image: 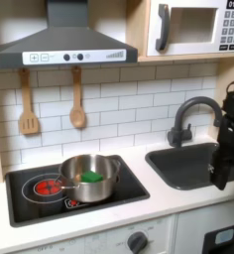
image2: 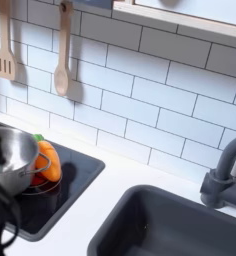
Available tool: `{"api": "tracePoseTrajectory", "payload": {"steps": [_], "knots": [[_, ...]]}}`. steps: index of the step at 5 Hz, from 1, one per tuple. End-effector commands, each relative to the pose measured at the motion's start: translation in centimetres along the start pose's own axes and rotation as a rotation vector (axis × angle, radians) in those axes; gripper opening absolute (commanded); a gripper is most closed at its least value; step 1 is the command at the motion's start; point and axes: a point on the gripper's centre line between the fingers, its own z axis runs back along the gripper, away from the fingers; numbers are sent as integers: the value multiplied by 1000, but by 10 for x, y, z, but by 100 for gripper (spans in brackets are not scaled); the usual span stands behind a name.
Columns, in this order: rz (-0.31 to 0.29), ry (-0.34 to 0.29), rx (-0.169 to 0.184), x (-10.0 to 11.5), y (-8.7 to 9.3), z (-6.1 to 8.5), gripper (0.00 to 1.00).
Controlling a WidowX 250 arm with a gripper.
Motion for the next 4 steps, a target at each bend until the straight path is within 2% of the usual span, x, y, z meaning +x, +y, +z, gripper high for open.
{"api": "tracePoseTrajectory", "payload": {"steps": [1, 3, 4], "knots": [[51, -18, -31, 28, 1, 4, 100], [112, -25, -44, 61, 8, 2, 100], [134, -22, -30, 75, 15, -1, 100]]}}
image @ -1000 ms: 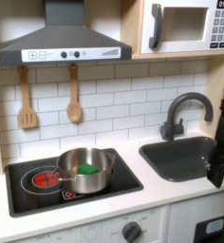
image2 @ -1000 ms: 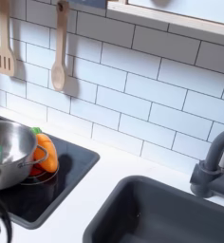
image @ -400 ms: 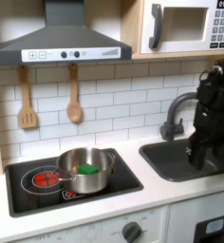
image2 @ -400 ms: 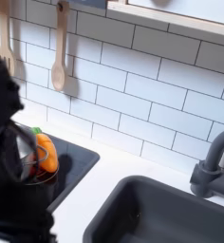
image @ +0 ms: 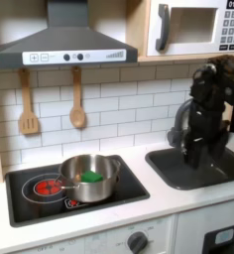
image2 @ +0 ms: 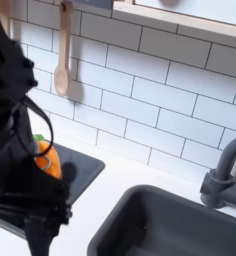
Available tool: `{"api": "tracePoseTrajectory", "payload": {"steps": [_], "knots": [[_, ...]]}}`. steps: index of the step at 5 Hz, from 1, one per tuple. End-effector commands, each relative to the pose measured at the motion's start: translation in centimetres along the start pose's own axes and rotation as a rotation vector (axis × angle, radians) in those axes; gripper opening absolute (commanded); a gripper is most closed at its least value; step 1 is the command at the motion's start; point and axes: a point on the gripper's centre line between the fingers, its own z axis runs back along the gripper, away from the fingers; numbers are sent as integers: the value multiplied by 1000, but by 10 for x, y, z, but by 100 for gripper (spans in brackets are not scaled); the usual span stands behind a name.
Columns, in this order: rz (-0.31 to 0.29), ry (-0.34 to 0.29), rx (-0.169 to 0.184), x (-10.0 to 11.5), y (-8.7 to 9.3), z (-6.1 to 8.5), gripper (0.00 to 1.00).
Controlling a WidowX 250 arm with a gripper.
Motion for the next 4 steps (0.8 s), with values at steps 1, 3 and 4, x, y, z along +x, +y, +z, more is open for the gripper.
{"api": "tracePoseTrajectory", "payload": {"steps": [1, 3, 4], "knots": [[50, 8, 20, 24, 12, -8, 100], [100, -1, 23, 38, 27, -8, 100], [180, -16, 36, 49, 40, -5, 100]]}}
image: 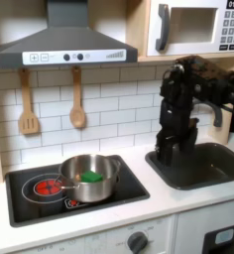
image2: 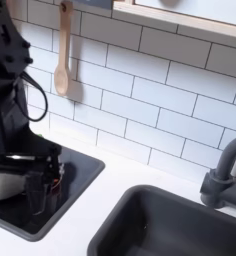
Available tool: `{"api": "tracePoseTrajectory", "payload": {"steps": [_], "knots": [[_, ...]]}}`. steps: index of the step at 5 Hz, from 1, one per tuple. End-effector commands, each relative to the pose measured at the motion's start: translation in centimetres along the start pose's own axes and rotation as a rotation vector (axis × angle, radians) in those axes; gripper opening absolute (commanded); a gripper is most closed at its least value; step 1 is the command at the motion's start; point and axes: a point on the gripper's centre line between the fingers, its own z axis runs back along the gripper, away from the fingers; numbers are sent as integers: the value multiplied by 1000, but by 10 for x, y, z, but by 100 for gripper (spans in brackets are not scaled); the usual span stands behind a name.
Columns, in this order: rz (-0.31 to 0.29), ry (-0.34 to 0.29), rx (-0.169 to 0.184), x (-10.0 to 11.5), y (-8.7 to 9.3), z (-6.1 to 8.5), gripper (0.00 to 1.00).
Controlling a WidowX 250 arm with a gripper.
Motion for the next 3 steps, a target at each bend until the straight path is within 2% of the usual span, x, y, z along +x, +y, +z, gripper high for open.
{"api": "tracePoseTrajectory", "payload": {"steps": [1, 3], "knots": [[131, 25, 13, 11, 14, -1, 100], [274, 5, 45, 26, 31, -5, 100]]}}
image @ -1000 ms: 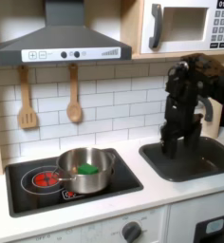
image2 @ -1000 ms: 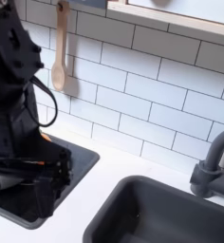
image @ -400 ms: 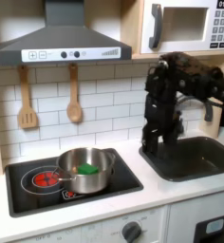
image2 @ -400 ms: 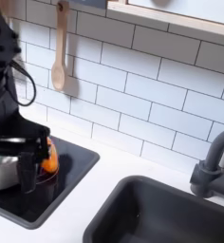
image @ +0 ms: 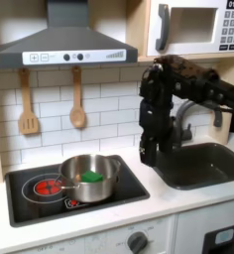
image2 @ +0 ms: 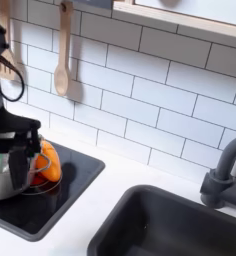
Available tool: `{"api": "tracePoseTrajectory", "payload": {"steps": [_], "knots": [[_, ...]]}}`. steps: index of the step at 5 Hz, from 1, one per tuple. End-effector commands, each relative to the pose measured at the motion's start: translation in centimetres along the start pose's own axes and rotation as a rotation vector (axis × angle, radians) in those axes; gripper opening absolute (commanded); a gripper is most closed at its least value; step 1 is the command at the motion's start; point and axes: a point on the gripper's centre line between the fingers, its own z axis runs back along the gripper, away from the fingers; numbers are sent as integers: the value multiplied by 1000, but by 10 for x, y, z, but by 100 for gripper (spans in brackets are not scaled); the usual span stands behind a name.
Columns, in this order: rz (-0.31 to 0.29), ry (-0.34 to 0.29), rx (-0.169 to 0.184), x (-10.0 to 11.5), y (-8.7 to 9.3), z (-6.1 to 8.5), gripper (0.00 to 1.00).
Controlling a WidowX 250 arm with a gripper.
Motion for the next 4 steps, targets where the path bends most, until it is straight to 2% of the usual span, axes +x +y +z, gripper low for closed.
{"api": "tracePoseTrajectory", "payload": {"steps": [1, 4], "knots": [[118, -36, 26, 16, 9, -7, 100], [217, -32, 40, 35, 25, -15, 100]]}}
